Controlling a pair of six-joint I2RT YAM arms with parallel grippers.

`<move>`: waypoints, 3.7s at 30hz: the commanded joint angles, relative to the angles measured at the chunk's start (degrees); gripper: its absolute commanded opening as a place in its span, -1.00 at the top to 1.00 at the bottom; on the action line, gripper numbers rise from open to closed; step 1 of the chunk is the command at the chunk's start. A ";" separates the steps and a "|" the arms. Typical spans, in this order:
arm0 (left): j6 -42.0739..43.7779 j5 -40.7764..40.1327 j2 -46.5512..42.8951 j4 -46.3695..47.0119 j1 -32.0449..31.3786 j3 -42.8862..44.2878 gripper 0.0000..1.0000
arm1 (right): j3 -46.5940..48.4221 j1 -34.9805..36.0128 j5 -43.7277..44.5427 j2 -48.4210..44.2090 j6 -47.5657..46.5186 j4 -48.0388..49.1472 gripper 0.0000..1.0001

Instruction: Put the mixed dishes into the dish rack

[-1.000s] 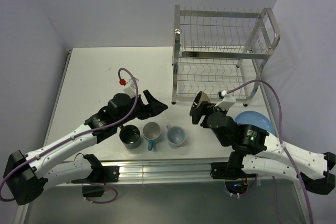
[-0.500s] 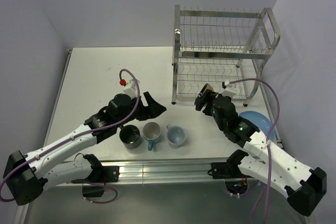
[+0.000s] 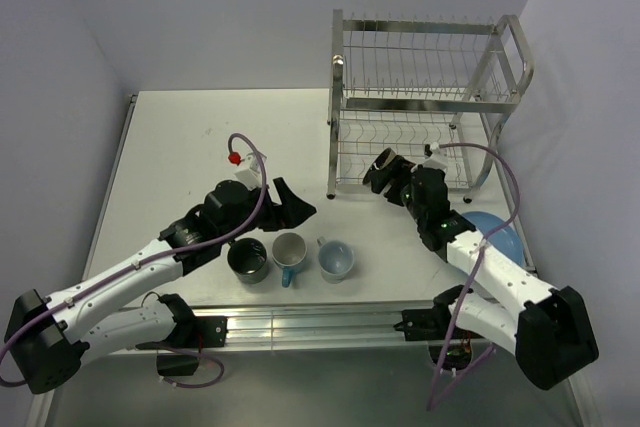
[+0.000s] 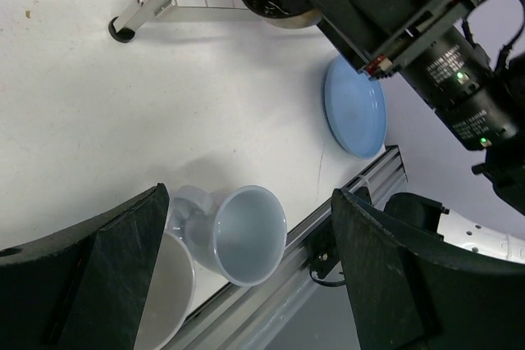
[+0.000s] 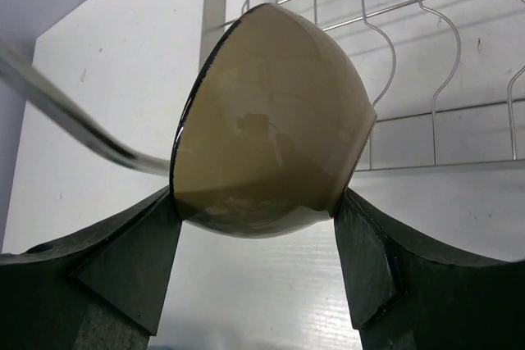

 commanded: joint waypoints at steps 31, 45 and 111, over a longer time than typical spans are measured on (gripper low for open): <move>5.35 5.93 1.95 8.42 2.31 -4.10 -0.72 | 28.78 -12.15 -14.99 34.22 -14.61 13.66 1.00; 5.61 7.16 3.27 11.06 2.75 -4.63 -0.72 | 40.04 -12.15 -12.09 42.49 -23.67 5.66 1.00; 6.84 -0.93 -1.82 -6.95 3.63 -5.07 -0.69 | 41.55 -6.96 -4.01 42.77 -19.91 -5.33 -0.88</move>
